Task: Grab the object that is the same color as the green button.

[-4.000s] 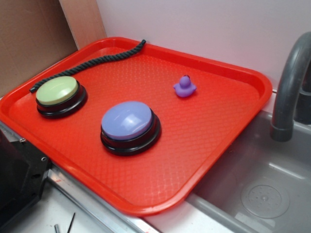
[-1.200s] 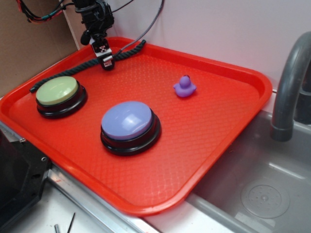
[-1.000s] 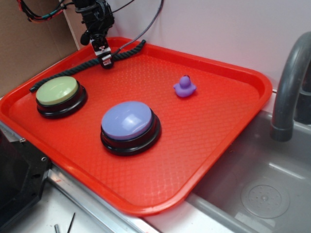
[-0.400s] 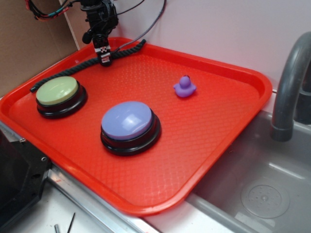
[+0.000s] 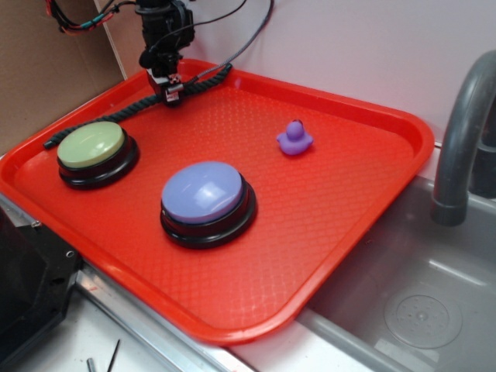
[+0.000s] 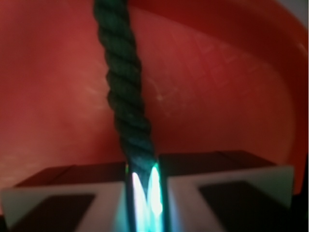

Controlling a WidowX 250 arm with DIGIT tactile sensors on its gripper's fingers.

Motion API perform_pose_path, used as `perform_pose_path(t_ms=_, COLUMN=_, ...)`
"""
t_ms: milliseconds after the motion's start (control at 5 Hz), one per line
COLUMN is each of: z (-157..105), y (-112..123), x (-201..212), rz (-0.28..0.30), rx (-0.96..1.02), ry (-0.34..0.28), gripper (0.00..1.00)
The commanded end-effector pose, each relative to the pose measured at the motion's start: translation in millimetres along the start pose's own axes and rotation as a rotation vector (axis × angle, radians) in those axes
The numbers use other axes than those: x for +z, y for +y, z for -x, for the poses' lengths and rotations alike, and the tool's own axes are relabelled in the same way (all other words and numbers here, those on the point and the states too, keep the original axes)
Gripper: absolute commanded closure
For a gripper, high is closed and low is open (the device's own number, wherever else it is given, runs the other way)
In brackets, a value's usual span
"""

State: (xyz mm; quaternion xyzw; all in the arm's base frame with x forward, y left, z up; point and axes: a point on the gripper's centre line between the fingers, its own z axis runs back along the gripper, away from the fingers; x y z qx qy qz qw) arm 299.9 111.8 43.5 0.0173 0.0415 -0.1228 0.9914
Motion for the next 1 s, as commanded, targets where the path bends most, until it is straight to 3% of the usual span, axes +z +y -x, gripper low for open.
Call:
perform_pose_path(t_ms=0, z=-8.2, y=-61.3, x=104.1, rz=-0.056, rx=0.344, ry=-0.074, gripper=1.00)
perform_pose_path(t_ms=200, z=2.6, y=-91.3, x=142.1, rz=-0.002, rx=0.415, ry=-0.122, gripper=1.00)
perform_pose_path(t_ms=400, z=12.1, y=-107.9, x=158.7, rz=0.036, rx=0.415, ry=-0.131, gripper=1.00)
perform_pose_path(t_ms=600, z=28.3, y=-118.7, x=172.3, rz=0.116, rx=0.421, ry=-0.150, gripper=1.00)
perform_pose_path(t_ms=800, z=26.6, y=-118.2, x=166.6, rz=0.095, rx=0.436, ry=-0.116, gripper=1.00)
